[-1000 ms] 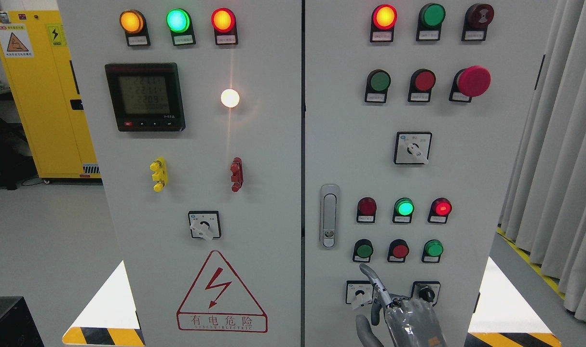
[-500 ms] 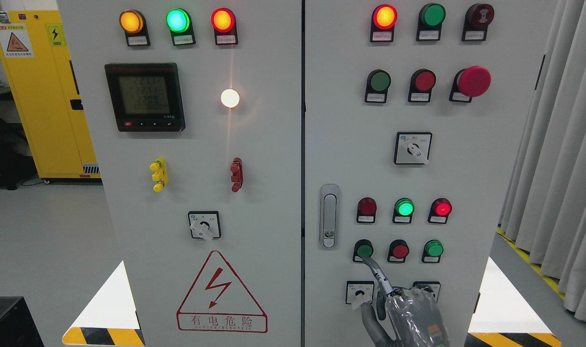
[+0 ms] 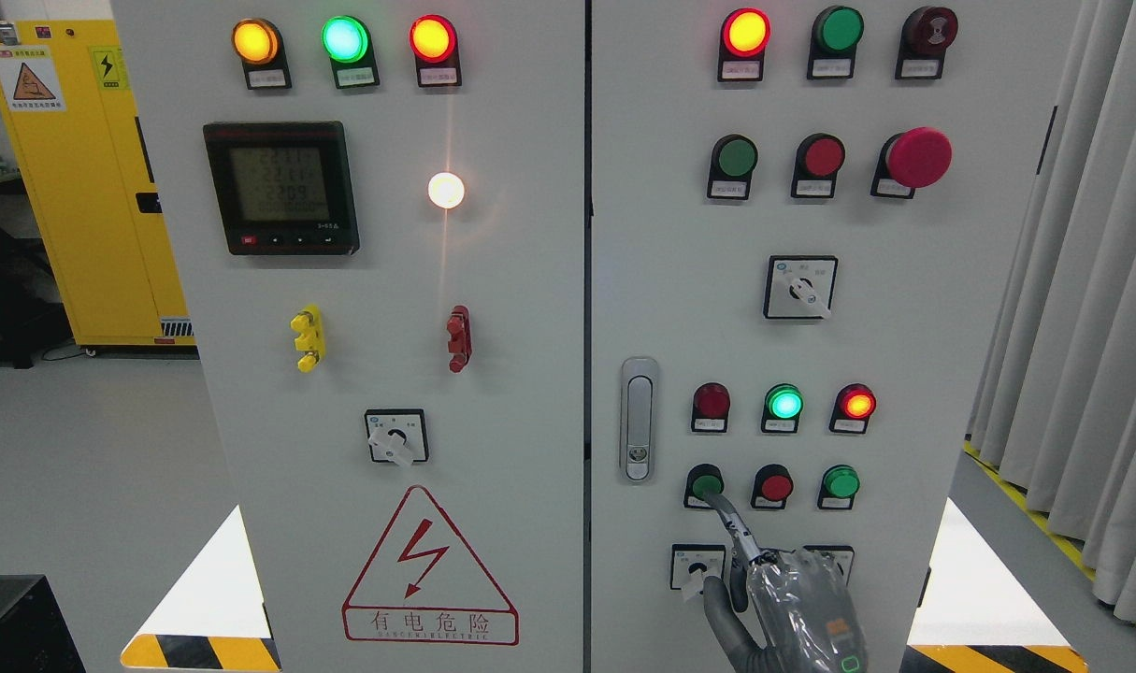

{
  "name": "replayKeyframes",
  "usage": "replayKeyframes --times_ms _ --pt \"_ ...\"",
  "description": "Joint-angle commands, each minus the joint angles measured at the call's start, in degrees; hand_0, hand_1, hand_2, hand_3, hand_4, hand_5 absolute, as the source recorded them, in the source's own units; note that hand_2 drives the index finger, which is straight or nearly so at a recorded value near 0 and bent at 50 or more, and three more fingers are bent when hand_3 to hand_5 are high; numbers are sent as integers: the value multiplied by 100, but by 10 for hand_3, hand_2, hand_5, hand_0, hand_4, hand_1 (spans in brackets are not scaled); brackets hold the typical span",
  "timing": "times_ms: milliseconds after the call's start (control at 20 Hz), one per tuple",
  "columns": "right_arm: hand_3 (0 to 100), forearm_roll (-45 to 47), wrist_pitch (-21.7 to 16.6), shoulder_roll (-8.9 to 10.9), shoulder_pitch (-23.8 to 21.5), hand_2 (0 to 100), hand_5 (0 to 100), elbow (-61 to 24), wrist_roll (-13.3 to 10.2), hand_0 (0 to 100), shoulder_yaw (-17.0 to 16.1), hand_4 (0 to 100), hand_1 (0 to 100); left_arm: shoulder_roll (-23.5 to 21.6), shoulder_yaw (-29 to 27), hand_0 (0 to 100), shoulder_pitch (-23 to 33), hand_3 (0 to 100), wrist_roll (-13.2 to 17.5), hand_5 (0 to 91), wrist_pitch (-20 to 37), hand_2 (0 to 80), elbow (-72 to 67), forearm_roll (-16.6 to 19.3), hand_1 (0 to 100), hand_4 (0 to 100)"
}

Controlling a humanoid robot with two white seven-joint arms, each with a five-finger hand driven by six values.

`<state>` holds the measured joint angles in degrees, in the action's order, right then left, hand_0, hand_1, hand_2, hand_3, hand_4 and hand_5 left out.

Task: Press green start button
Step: 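Press the lowest green push button with the right hand's fingers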

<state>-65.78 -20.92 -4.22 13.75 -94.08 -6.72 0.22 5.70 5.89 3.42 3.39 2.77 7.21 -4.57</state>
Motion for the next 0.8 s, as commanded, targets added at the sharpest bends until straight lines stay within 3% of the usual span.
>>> replayKeyframes --times_ms 0,750 --pt "917 47 26 9 110 0 1000 285 109 776 127 1000 911 1 0 120 -8 0 3 0 -5 0 0 8 556 0" --pt "918 162 70 9 163 0 1000 321 75 825 119 1000 917 1 0 120 1 0 3 0 -5 0 0 0 556 0"
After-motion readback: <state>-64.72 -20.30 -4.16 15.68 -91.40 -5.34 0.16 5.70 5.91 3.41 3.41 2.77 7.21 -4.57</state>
